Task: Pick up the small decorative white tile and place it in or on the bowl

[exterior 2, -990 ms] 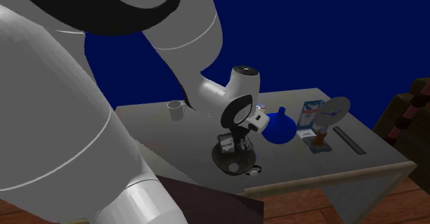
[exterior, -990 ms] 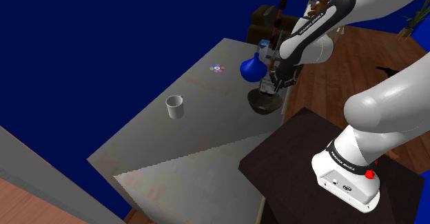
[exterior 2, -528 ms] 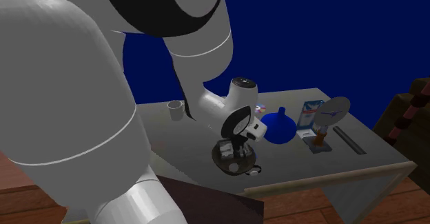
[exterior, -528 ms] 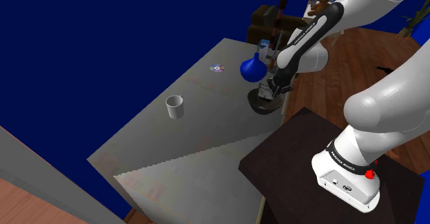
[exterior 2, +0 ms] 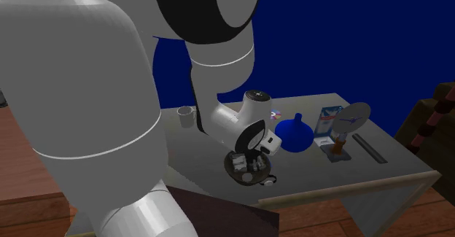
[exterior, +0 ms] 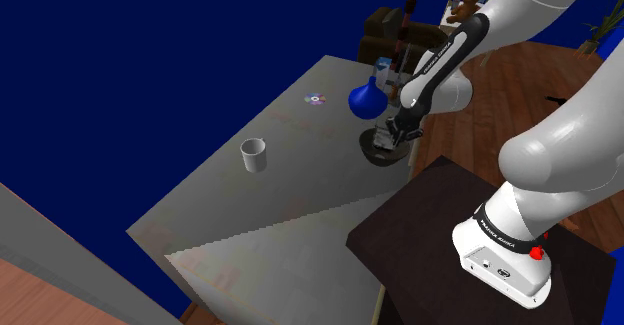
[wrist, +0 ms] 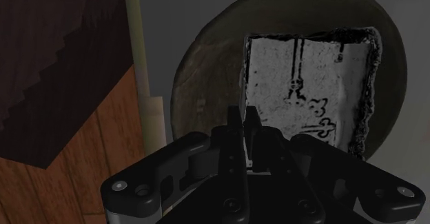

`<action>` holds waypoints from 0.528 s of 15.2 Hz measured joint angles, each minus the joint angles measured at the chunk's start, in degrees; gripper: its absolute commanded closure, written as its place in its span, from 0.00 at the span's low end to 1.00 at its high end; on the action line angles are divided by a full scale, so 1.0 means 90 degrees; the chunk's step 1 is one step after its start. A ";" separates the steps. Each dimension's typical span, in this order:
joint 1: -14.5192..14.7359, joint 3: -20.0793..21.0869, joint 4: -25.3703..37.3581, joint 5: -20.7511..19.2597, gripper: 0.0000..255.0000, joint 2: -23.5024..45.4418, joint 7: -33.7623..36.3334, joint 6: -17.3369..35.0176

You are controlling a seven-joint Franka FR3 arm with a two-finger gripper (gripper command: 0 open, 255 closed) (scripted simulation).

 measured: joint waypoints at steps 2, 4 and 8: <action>0.0000 -0.0001 0.0000 -0.0002 1.00 0.0004 0.0000 0.0004; -0.0001 -0.0001 0.0000 -0.0002 0.00 0.0005 -0.0001 0.0006; -0.0001 -0.0001 0.0000 -0.0002 0.00 0.0005 -0.0001 0.0006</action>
